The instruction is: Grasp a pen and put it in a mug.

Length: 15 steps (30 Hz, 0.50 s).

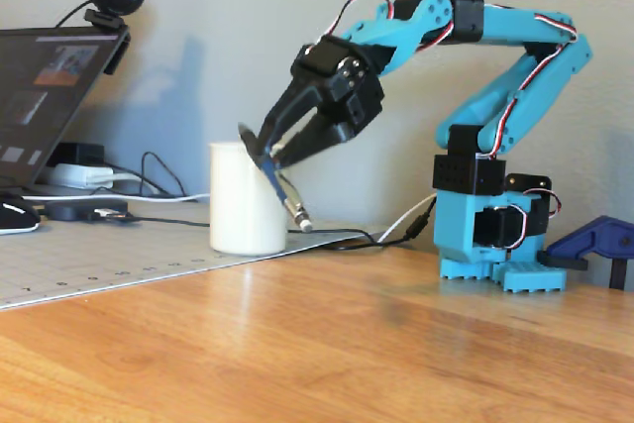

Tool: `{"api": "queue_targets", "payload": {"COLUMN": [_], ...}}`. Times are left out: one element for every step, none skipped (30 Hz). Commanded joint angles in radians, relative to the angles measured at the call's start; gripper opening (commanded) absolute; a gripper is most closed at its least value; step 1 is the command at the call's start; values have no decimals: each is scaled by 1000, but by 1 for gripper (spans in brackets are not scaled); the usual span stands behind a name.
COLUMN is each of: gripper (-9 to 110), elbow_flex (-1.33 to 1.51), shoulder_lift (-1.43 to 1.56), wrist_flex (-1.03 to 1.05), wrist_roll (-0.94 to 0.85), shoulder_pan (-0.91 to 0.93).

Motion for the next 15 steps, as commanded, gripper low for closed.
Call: {"api": "queue_targets", "payload": {"gripper": [0, 0, 0, 0, 0, 0, 0, 0, 0, 0, 0, 0, 0, 0, 0], "elbow_flex": [-6, -5, -5, -5, -5, 0, 5, 11, 15, 18, 20, 20, 17, 17, 17], "shoulder_lift": [130, 147, 163, 181, 196, 210, 224, 241, 259, 279, 299, 321, 344, 367, 388], "wrist_flex": [-15, -15, -15, -15, -15, -15, -15, -15, -15, -15, -15, -15, -15, -15, -15], "wrist_roll": [-330, -383, -431, -476, -517, -558, -597, -637, -676, -718, -758, -801, -841, -884, -925], "shoulder_pan": [3, 5, 6, 8, 11, 21, 40, 61, 84, 110, 137, 163, 192, 222, 256]}}
